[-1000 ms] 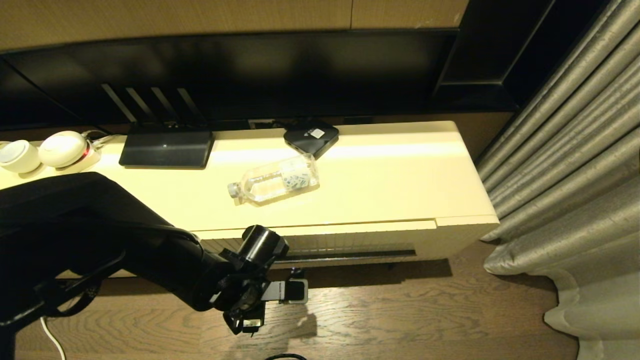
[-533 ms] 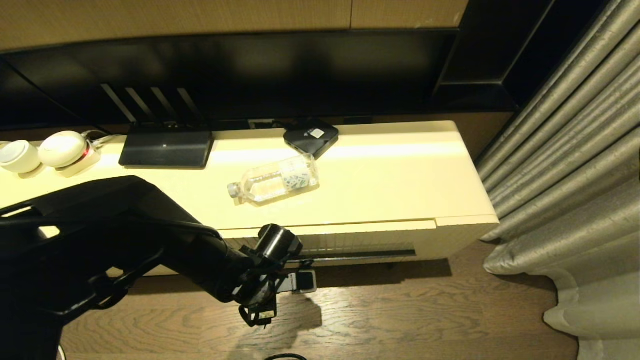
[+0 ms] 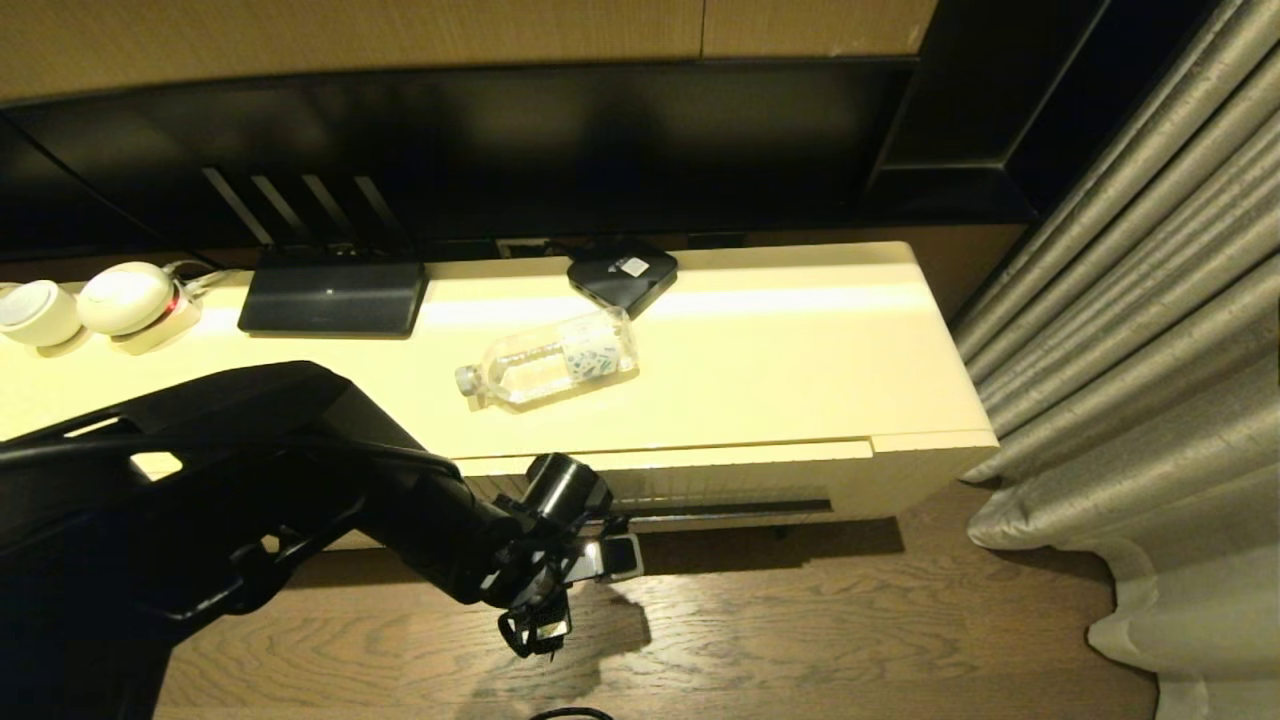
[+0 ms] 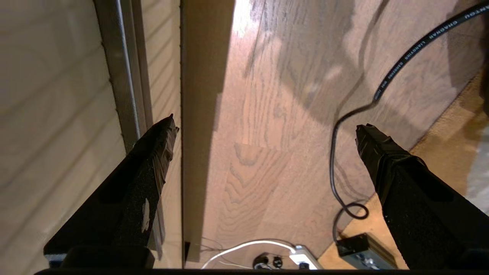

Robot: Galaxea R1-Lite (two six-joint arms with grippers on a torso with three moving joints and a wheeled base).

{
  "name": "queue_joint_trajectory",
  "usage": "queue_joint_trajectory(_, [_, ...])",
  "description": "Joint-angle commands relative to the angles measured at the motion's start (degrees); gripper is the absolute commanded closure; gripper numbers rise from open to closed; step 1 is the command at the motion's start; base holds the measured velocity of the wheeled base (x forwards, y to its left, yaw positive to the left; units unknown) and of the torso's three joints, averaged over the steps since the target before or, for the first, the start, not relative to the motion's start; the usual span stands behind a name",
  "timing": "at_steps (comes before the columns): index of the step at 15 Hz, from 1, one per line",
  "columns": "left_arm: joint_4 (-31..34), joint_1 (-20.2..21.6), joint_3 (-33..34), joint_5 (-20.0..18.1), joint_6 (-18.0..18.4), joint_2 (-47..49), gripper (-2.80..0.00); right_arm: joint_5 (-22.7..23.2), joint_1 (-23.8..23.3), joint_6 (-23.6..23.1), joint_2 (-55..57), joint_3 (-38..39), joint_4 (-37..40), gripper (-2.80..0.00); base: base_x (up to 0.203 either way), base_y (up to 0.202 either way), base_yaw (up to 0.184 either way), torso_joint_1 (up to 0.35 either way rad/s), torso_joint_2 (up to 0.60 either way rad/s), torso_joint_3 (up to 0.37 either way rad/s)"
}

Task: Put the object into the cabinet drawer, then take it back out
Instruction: Open the drawer

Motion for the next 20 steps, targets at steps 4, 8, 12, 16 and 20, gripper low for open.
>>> queue_joint_trajectory(4, [-1.5, 0.2, 0.1, 0.7, 6.5, -0.2, -2.80, 0.0, 0.0, 0.0, 0.1, 0.0, 0.0, 0.00, 0.000, 0.000, 0.000, 0.000, 0.00, 0.000])
queue_joint_trajectory(8, [-2.6, 0.5, -0.6, 0.7, 11.2, 0.4, -2.80, 0.0, 0.0, 0.0, 0.1, 0.0, 0.0, 0.00, 0.000, 0.000, 0.000, 0.000, 0.00, 0.000])
queue_joint_trajectory(12, [-3.8, 1.1, -1.9, 3.0, 14.4, 0.8, -2.80, 0.0, 0.0, 0.0, 0.1, 0.0, 0.0, 0.00, 0.000, 0.000, 0.000, 0.000, 0.00, 0.000])
queue_joint_trajectory(16, [-5.0, 1.4, -2.8, 4.5, 15.0, 2.9, -2.80, 0.0, 0.0, 0.0, 0.1, 0.0, 0.0, 0.00, 0.000, 0.000, 0.000, 0.000, 0.00, 0.000])
queue_joint_trajectory(20, [-5.3, 1.4, -4.2, 5.1, 15.3, 4.6, -2.80, 0.0, 0.0, 0.0, 0.1, 0.0, 0.0, 0.00, 0.000, 0.000, 0.000, 0.000, 0.00, 0.000])
